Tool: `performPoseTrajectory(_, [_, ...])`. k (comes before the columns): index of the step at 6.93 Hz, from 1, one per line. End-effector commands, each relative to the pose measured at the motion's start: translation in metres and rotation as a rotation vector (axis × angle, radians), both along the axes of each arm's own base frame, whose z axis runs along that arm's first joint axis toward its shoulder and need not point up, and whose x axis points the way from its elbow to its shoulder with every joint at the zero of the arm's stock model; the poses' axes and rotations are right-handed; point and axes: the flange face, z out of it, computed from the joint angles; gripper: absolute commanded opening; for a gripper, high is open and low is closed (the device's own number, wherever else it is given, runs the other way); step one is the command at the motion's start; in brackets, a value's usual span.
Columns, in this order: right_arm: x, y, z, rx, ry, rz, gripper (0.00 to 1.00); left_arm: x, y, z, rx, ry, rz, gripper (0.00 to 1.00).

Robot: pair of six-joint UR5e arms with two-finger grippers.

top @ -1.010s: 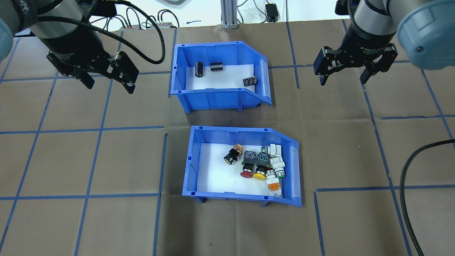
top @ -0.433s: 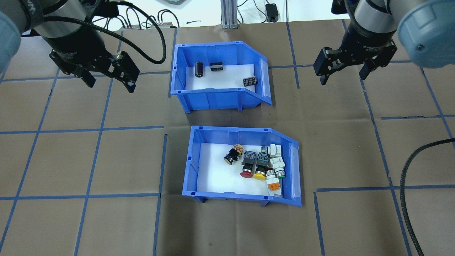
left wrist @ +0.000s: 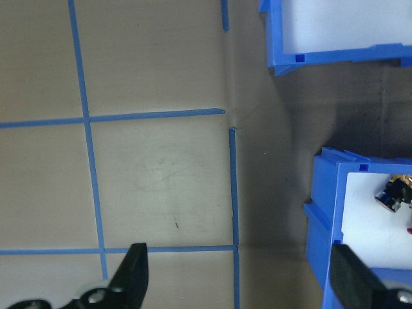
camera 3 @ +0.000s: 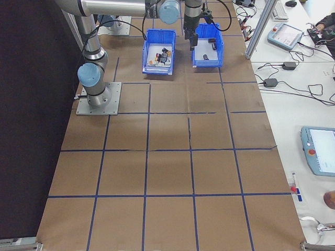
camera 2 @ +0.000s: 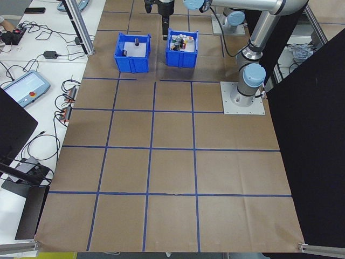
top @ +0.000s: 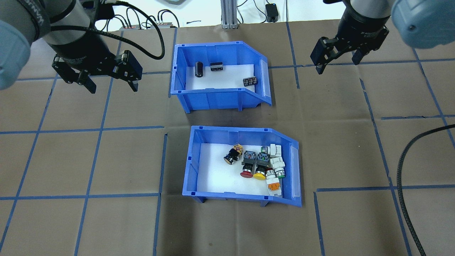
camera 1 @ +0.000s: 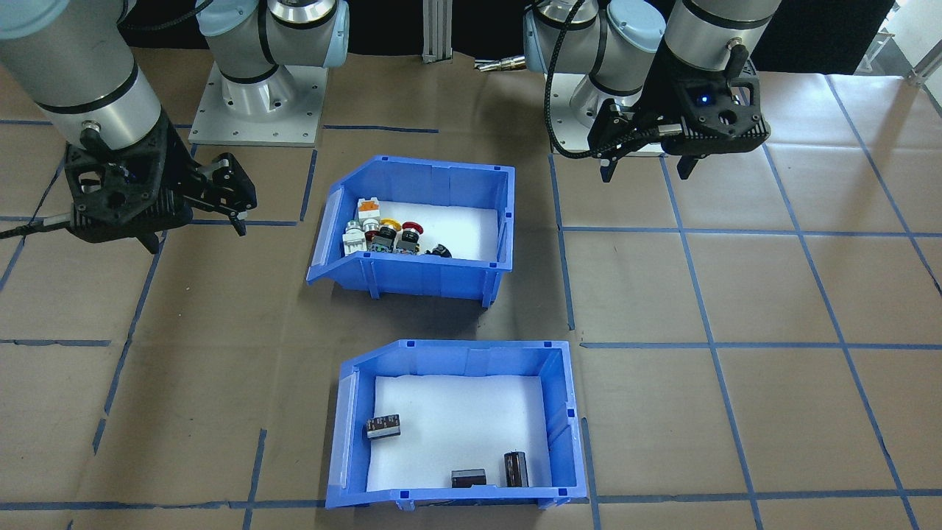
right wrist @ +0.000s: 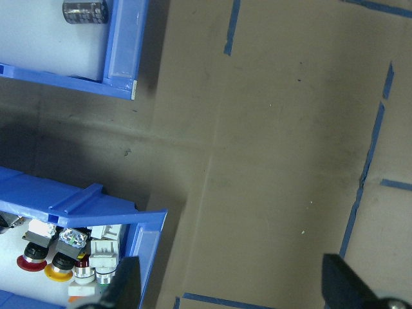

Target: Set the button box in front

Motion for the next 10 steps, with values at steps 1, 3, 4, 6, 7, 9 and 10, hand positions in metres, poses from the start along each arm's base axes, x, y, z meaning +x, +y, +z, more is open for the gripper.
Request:
performPoseTrajectory(1, [0.011,-0.040,-0.005,-0.007,-0.007,0.269,1.00,-0.008,0.012,-0.037,0.058,-0.007,0.436,1.00])
performPoseTrajectory(3, [0.060,-0.050,-0.018,-0.007,0.000,0.543,1.00,-0.024,0.042,-0.069,0.131,0.002,0.803,1.00])
performPoseTrajectory(4, [0.096,-0.052,-0.026,-0.015,0.006,0.671,1.00,-0.041,0.071,-0.079,0.152,-0.007,1.008,1.00])
performPoseTrajectory(6, [0.167,-0.061,-0.070,-0.039,0.017,0.800,1.00,-0.068,0.121,-0.105,0.140,0.004,1.184,1.00])
performPoseTrajectory(7, [0.207,-0.058,-0.099,-0.027,0.016,0.858,1.00,-0.091,0.145,-0.125,0.187,0.053,1.265,1.00])
performPoseTrajectory(9, [0.265,-0.053,-0.140,-0.053,0.017,0.938,1.00,-0.127,0.176,-0.155,0.167,0.057,1.355,1.00])
performPoseTrajectory(10, [0.285,-0.053,-0.149,-0.055,0.018,0.964,1.00,-0.135,0.186,-0.171,0.149,0.090,1.382,1.00])
